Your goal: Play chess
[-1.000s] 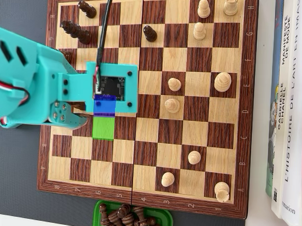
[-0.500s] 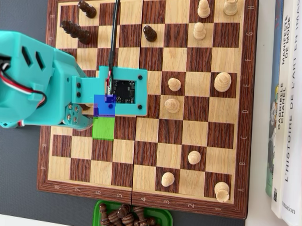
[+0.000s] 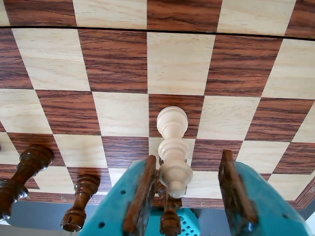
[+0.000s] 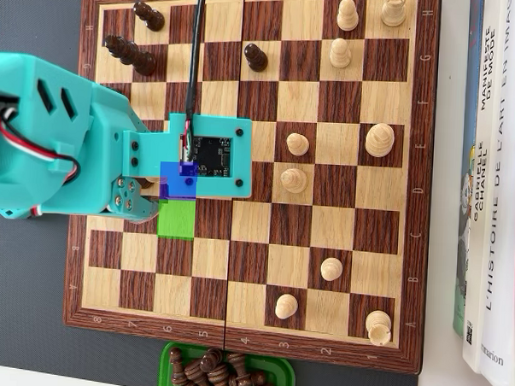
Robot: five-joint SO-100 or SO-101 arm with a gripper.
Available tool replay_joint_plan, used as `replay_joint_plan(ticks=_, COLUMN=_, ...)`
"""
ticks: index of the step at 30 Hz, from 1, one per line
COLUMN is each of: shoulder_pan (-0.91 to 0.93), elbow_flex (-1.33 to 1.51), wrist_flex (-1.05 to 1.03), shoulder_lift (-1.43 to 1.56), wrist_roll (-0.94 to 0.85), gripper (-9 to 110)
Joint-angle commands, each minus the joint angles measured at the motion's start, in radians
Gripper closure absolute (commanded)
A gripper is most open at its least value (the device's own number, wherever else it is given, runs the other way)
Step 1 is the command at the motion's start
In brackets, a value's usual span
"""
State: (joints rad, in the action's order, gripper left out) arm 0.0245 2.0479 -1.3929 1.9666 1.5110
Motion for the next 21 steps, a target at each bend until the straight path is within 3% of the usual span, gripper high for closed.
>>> replay_joint_plan(ticks=1, shoulder_pan=0.005, elbow_flex=-0.017, wrist_flex=0.008, shoulder_lift=-0.002, wrist_roll=-0.006, gripper=83)
replay_joint_plan(ticks=21, shoulder_pan=0.008, elbow_flex=0.005, wrist_flex=0.009, shoulder_lift=-0.002, wrist_roll=-0.006, gripper=85)
